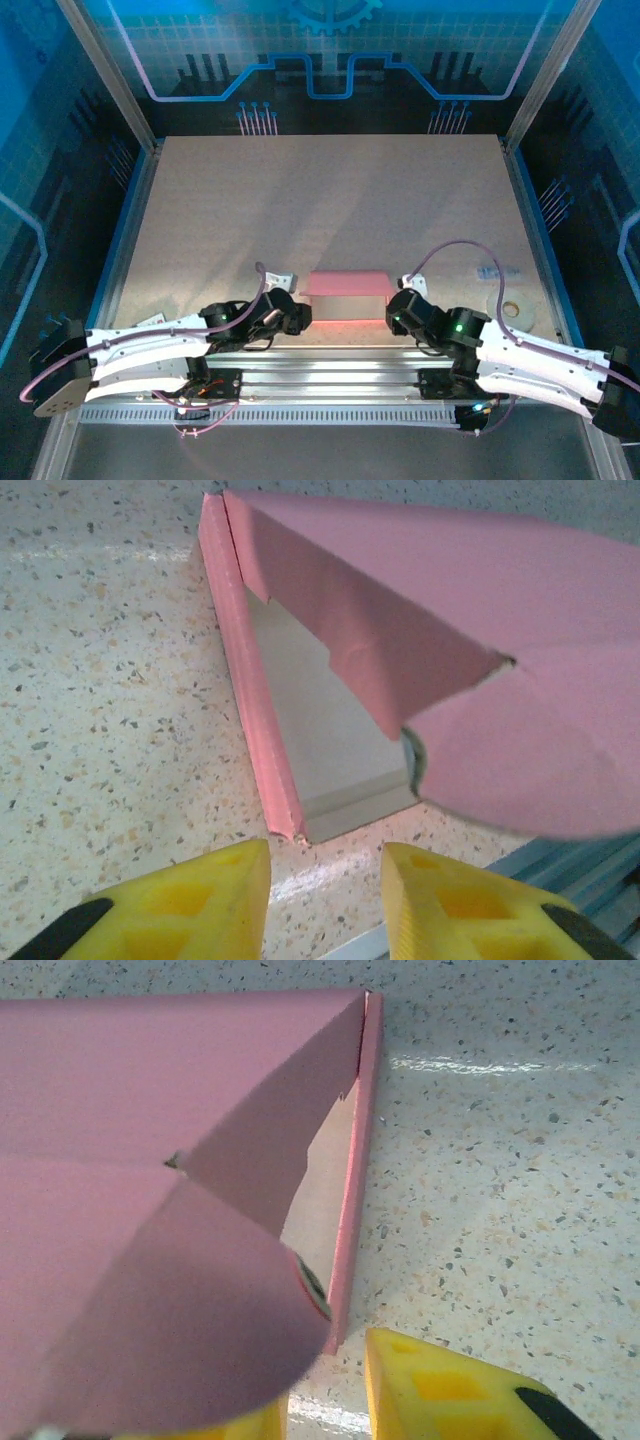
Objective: Fold the paper box
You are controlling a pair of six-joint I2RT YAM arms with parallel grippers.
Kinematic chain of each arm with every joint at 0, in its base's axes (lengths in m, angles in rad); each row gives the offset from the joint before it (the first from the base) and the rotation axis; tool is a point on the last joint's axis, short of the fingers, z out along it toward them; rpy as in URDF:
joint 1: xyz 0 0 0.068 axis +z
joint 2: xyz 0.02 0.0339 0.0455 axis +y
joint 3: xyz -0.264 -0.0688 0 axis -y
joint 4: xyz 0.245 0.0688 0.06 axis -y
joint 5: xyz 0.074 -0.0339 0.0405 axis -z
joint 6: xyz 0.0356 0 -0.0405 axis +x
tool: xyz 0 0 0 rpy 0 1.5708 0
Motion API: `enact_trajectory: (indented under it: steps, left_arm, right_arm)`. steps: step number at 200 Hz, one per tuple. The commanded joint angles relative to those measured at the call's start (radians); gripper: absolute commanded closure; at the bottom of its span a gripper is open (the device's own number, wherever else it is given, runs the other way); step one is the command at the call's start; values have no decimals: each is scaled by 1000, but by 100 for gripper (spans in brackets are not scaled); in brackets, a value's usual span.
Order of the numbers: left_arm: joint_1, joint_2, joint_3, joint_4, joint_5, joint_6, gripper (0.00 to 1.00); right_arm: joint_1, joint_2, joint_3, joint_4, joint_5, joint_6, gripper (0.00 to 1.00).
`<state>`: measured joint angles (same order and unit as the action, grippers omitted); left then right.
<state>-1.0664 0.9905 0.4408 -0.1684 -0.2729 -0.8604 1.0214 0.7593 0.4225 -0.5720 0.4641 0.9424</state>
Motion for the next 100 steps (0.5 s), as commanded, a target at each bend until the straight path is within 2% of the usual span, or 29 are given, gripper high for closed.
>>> enact_trajectory:
  steps: [1,18,36,63,100]
  left_arm:
    - [-15,-59,-28,-34,56,47,62]
    - [-15,-123,-42,-58,87,73,59]
    - [-15,-215,-41,-108,93,88,52]
    - [-13,-326,-5,-200,59,85,52]
    - [16,-347,95,-294,30,96,48]
  right_arm:
    - [15,-60,-4,-74,24,-4,72]
    - [15,-120,6,-109,32,-23,70]
    - [15,-184,28,-161,55,-34,69]
    - [-2,-235,79,-217,66,-66,67]
    - [-47,-247,175,-244,44,-128,63]
